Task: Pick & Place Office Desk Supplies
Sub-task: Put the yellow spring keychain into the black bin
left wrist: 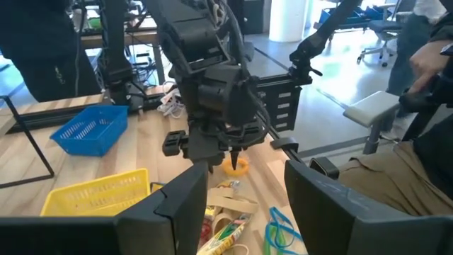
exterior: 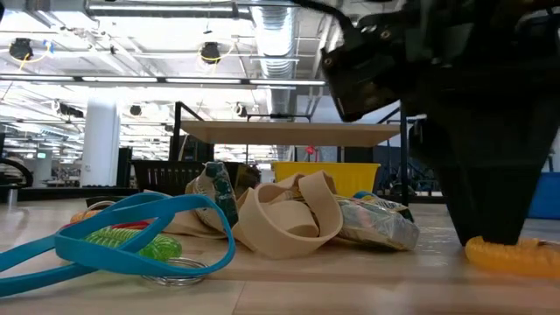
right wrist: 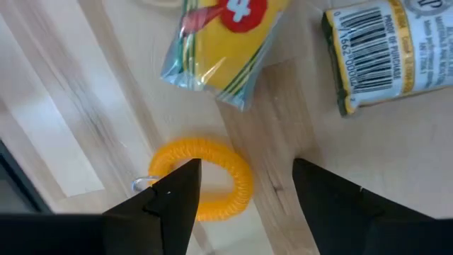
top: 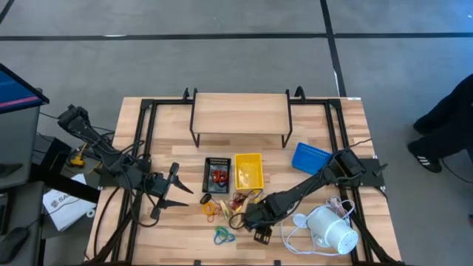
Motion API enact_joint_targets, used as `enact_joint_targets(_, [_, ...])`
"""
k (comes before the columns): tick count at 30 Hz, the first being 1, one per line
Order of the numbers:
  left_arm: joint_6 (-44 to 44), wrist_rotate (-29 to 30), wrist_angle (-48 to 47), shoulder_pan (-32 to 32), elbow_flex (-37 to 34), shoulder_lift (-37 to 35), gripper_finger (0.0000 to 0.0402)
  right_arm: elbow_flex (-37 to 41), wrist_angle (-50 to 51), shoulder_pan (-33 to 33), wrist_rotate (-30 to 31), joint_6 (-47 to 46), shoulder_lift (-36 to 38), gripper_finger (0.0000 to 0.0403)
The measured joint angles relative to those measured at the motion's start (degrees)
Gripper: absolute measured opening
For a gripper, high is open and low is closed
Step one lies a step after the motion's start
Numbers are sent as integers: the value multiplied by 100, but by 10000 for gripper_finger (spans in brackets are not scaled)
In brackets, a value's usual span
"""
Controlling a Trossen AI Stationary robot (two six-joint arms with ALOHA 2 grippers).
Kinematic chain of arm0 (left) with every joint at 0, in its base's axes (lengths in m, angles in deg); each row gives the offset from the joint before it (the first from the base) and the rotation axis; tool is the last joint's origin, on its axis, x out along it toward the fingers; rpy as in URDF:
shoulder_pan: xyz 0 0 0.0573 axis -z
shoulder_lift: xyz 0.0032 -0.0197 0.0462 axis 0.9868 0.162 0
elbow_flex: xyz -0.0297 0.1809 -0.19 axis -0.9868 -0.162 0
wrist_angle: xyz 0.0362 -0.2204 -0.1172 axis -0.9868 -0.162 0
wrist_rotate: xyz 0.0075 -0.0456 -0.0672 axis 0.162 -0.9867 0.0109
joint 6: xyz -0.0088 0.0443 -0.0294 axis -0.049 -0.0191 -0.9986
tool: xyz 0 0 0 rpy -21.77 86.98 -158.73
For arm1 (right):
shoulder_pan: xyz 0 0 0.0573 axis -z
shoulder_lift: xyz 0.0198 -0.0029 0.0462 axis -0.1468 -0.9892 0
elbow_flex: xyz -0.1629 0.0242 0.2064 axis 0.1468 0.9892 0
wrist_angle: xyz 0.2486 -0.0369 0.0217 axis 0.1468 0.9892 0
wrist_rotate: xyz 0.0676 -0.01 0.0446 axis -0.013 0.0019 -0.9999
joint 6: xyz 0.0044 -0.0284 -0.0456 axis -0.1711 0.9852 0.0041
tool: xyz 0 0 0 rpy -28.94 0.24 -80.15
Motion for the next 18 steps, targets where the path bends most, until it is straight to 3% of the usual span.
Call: enact_joint_targets(18, [-39, -7, 0, 0, 0, 0, 182, 360, -245, -113, -22, -326, 13, 189])
